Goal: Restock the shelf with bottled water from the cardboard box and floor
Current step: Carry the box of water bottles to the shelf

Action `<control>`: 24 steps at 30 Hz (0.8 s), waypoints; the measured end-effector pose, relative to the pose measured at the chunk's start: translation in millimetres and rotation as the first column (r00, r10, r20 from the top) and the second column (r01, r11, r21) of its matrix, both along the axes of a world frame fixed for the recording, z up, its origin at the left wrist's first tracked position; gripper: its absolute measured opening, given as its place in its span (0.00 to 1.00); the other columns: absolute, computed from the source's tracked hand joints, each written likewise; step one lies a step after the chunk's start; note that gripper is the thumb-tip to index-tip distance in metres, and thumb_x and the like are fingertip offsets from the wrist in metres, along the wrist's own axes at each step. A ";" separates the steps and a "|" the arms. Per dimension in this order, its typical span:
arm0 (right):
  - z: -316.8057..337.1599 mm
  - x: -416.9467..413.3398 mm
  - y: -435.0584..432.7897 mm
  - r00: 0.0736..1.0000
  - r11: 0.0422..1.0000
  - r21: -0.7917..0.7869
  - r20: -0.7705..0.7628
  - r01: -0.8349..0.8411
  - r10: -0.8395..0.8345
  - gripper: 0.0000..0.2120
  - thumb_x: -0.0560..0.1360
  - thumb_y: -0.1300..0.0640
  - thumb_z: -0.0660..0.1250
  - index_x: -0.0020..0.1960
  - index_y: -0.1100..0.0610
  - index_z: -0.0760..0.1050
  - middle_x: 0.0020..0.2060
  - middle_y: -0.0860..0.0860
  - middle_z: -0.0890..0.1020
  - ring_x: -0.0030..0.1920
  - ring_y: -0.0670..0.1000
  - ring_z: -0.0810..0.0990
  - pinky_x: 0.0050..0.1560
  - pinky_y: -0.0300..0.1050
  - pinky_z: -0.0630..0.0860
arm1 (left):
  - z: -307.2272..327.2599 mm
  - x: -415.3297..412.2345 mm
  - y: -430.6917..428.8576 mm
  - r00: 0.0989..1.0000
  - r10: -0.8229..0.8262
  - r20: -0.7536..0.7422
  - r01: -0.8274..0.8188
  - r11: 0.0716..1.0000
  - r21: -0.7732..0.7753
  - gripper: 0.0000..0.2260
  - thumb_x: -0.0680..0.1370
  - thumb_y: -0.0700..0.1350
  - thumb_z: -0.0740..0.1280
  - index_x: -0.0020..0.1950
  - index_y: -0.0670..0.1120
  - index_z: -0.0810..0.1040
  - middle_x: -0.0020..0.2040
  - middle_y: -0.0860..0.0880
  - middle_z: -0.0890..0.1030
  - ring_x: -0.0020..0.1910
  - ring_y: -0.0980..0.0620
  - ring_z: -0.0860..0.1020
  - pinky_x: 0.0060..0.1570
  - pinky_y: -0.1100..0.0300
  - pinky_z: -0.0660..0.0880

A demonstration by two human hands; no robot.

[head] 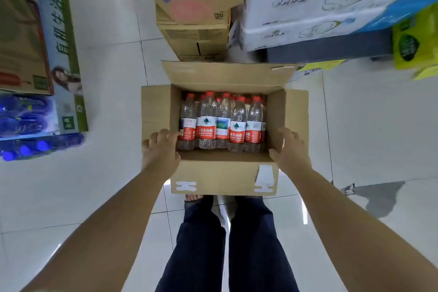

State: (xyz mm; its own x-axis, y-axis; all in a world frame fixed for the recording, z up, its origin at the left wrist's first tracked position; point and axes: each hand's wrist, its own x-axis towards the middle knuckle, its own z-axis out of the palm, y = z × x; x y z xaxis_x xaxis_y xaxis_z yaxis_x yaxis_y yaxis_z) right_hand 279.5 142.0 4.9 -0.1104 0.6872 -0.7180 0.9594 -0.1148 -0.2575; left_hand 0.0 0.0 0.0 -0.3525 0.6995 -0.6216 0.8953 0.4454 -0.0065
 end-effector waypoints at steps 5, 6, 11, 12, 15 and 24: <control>-58.7 19.6 8.7 0.973 0.973 -0.031 0.016 0.230 -0.230 0.38 0.72 0.60 0.69 0.76 0.48 0.54 0.73 0.55 0.63 0.68 0.61 0.68 0.64 0.59 0.71 | -53.5 -8.7 3.5 0.904 0.398 0.157 -0.401 0.916 -0.017 0.37 0.74 0.44 0.71 0.76 0.50 0.54 0.71 0.43 0.65 0.67 0.39 0.68 0.61 0.43 0.72; -68.6 22.4 8.1 0.967 0.966 -0.038 0.035 0.254 -0.253 0.40 0.72 0.60 0.69 0.77 0.47 0.52 0.73 0.55 0.62 0.69 0.62 0.66 0.64 0.59 0.70 | -64.0 -8.8 5.5 0.843 0.492 0.216 -0.495 0.868 -0.044 0.40 0.73 0.44 0.72 0.77 0.51 0.51 0.72 0.43 0.64 0.68 0.39 0.68 0.61 0.42 0.72; -107.9 32.6 8.3 0.911 0.909 -0.081 -0.015 0.409 -0.411 0.44 0.72 0.62 0.69 0.78 0.43 0.46 0.71 0.55 0.67 0.66 0.60 0.72 0.54 0.51 0.73 | -98.4 -11.9 16.6 0.689 0.631 0.355 -0.664 0.747 -0.039 0.42 0.75 0.44 0.71 0.78 0.52 0.44 0.76 0.43 0.61 0.72 0.40 0.65 0.64 0.41 0.71; -110.4 32.1 8.6 0.888 0.887 -0.097 -0.045 0.451 -0.457 0.43 0.73 0.62 0.68 0.78 0.44 0.47 0.71 0.54 0.68 0.65 0.59 0.74 0.52 0.49 0.74 | -100.1 -13.0 19.0 0.670 0.644 0.369 -0.684 0.729 -0.031 0.40 0.76 0.44 0.69 0.78 0.53 0.45 0.75 0.44 0.63 0.71 0.40 0.67 0.63 0.42 0.72; -125.1 29.9 13.9 0.834 0.834 -0.129 -0.070 0.536 -0.547 0.36 0.76 0.60 0.66 0.77 0.45 0.53 0.71 0.54 0.70 0.63 0.59 0.75 0.57 0.53 0.76 | -111.2 -24.4 25.2 0.587 0.705 0.399 -0.744 0.663 -0.077 0.35 0.79 0.45 0.67 0.79 0.55 0.48 0.75 0.46 0.65 0.68 0.39 0.70 0.63 0.45 0.71; -159.3 35.0 34.0 0.832 0.820 -0.221 -0.061 0.528 -0.552 0.21 0.79 0.56 0.62 0.71 0.52 0.67 0.57 0.52 0.77 0.57 0.56 0.76 0.58 0.52 0.74 | -143.1 -56.5 35.6 0.390 0.819 0.420 -0.802 0.526 -0.283 0.28 0.79 0.47 0.66 0.75 0.59 0.60 0.66 0.47 0.75 0.59 0.41 0.77 0.54 0.40 0.77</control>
